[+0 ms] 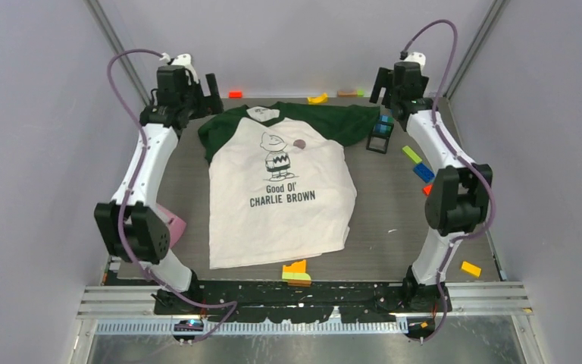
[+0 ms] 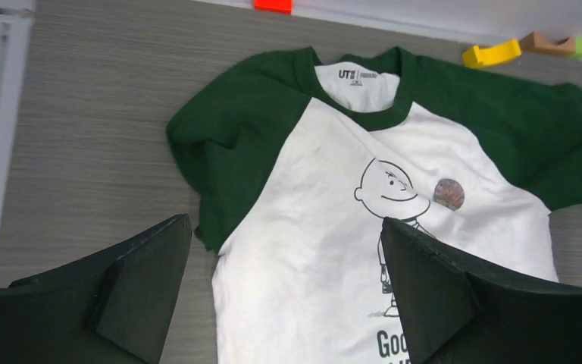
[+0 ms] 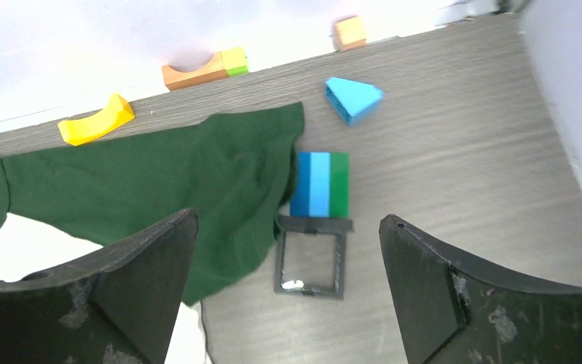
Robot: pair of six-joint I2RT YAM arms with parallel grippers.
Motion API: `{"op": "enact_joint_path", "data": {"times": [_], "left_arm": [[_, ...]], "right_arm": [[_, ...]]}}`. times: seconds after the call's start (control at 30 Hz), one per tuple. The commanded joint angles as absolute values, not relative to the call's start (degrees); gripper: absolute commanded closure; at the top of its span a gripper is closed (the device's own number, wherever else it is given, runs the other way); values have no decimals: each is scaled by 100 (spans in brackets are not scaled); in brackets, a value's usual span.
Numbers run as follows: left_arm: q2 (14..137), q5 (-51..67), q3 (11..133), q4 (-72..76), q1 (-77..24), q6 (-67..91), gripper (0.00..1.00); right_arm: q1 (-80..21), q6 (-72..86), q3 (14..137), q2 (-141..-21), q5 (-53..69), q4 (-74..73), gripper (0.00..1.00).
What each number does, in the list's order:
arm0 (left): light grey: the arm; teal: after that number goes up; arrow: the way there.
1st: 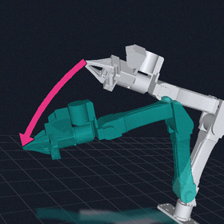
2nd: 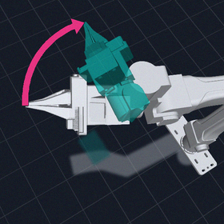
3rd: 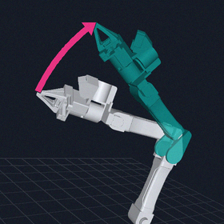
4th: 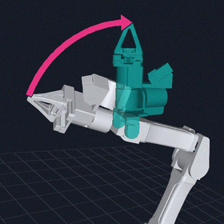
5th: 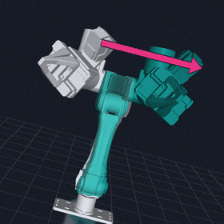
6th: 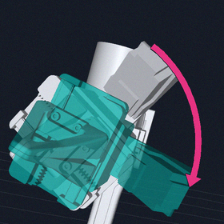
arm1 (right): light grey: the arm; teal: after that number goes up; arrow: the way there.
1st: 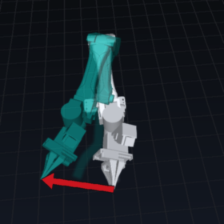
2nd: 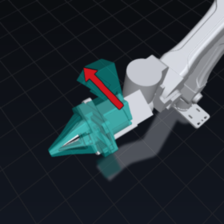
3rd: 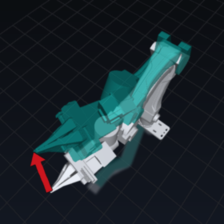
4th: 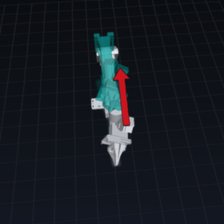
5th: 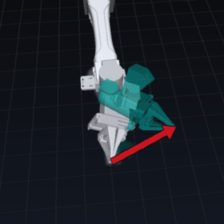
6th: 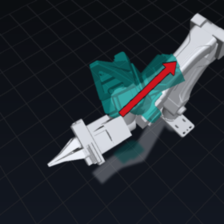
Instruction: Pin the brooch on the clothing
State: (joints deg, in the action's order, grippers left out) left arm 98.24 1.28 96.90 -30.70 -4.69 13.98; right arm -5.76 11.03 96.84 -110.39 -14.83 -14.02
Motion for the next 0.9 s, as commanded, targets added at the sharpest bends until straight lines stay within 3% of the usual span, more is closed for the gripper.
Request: {"op": "enact_joint_path", "data": {"times": [0.0, 0.37, 0.6, 0.87], "left_arm": [[8610, -529, 8933, -2738, -416, 1626, 0], [5465, -1234, 7277, -3225, -413, 1001, 0], [4118, -1586, 5660, -2485, -413, 996, 0], [4098, -1709, 5427, -2515, -415, 967, 0]], "right_arm": [[-554, 1366, 9099, -9727, -2321, -1843, 4], [-638, 1385, 6184, -6179, -1739, -401, 2], [-659, 1813, 4938, -5289, -1734, -65, 1], [-659, 1957, 4493, -4942, -1541, -115, 1]]}}
